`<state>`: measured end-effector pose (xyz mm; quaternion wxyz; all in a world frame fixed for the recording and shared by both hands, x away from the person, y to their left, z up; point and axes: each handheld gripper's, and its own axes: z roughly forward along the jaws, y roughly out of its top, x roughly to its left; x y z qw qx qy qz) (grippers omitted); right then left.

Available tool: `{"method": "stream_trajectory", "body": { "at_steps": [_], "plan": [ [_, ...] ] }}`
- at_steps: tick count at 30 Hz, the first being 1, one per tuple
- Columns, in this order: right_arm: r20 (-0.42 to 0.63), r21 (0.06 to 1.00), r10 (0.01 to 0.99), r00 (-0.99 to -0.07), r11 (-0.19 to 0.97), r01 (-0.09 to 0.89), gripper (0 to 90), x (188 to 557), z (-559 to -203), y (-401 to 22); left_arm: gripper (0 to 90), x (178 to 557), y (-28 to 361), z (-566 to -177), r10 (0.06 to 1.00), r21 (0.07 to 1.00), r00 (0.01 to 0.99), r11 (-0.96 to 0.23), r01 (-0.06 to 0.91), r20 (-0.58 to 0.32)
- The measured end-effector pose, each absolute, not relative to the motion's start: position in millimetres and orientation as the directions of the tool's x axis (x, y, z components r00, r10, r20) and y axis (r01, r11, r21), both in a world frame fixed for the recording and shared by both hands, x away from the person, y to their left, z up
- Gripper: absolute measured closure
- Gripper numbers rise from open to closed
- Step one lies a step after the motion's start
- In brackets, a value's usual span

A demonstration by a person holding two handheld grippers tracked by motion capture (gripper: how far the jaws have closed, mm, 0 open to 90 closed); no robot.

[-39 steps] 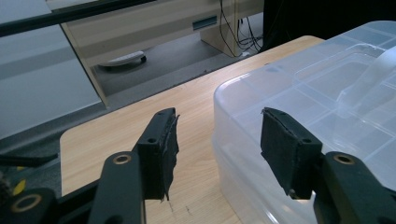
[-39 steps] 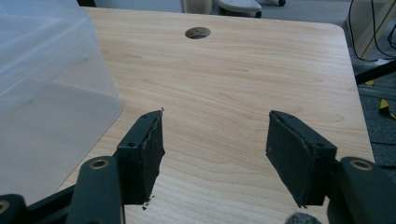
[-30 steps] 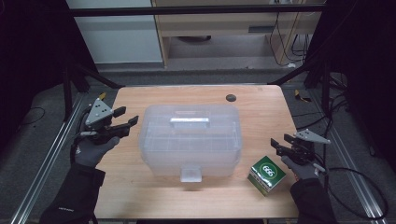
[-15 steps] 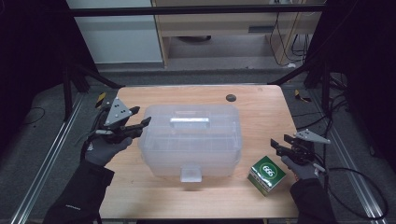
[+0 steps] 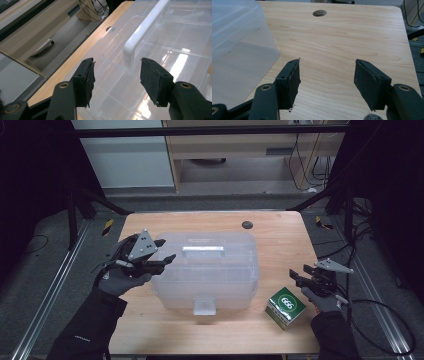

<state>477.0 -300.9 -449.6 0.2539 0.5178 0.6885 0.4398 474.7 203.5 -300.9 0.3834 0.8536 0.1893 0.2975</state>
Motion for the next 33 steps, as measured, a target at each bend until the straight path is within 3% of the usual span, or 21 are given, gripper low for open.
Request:
{"method": "stream_trajectory", "body": {
  "at_steps": [17, 33],
  "plan": [
    [0.110, 0.861, 0.932, -0.345, 0.084, 0.502, 39.2, 478, -450, -300, 41.8, 478, 171, -305, 0.466, 0.666, 0.747, -0.745, 0.042, 0.475],
    [0.112, 0.858, 0.928, -0.354, 0.089, 0.506, 41.9, 477, -450, -300, 46.0, 487, 143, -313, 0.382, 0.545, 0.715, -0.839, 0.002, 0.586]
  ]
}}
